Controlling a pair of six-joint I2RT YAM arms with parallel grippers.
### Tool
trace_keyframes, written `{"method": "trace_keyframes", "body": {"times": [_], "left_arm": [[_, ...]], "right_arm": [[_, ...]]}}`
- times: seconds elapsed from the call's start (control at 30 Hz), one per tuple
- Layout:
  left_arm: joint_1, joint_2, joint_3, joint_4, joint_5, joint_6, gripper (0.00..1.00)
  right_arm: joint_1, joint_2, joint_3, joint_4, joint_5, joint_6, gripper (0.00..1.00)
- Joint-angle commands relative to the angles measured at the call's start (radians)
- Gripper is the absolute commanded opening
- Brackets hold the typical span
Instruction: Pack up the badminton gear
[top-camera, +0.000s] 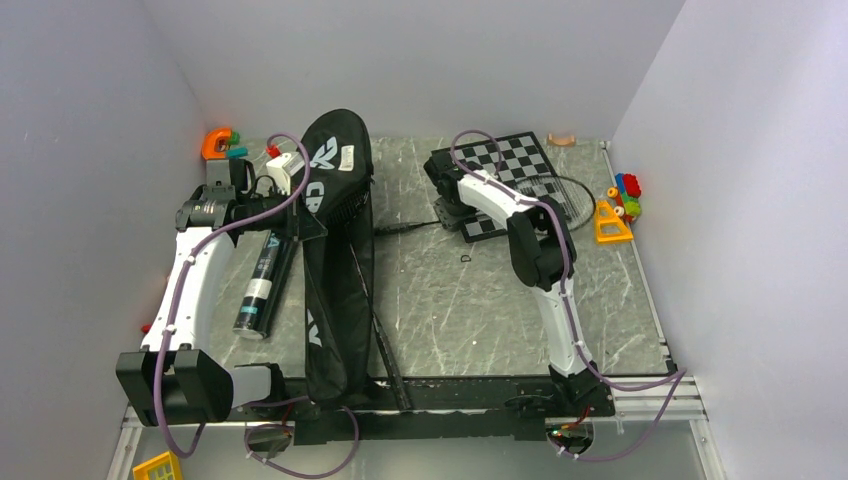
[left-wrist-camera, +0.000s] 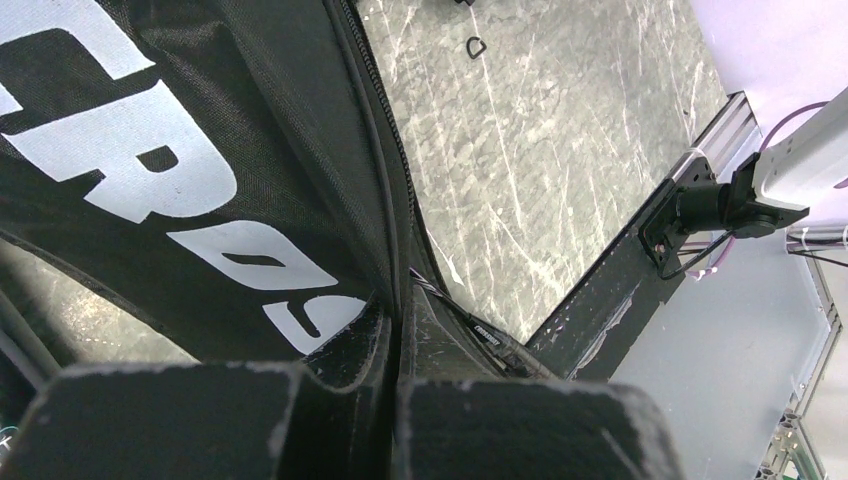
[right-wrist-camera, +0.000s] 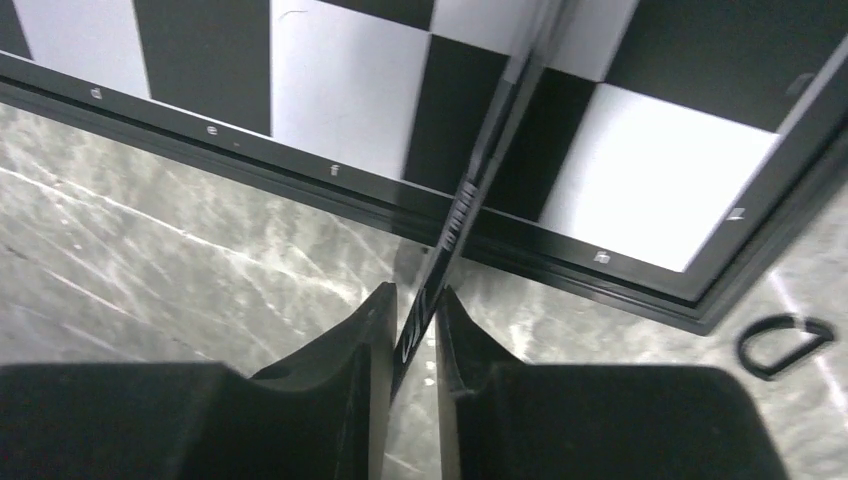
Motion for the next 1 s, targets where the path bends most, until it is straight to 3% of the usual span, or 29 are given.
{"method": "trace_keyframes", "body": {"times": [0.0, 0.27, 0.57, 0.97], "left_arm": [[0.001, -0.04, 0.028, 0.007, 0.06, -0.003, 0.0], [0.001, -0.021, 0.013, -0.001, 0.046, 0.016, 0.0], [-0.003, 0.001, -0.008, 0.006, 0.04, 0.026, 0.0], [-0.021, 0.011, -0.018, -0.01, 0.014, 0.036, 0.0]], "right_arm": [[0.026, -0.067, -0.035, -0.084, 0.101, -0.055, 0.19], [0.085, -0.077, 0.044, -0.186, 0.254, -0.13, 0.0], [0.094, -0.135, 0.009, -0.191, 0.412, -0.233, 0.0], [0.082, -0.119, 0.176, -0.154, 0.527, -0.478, 0.0]]}}
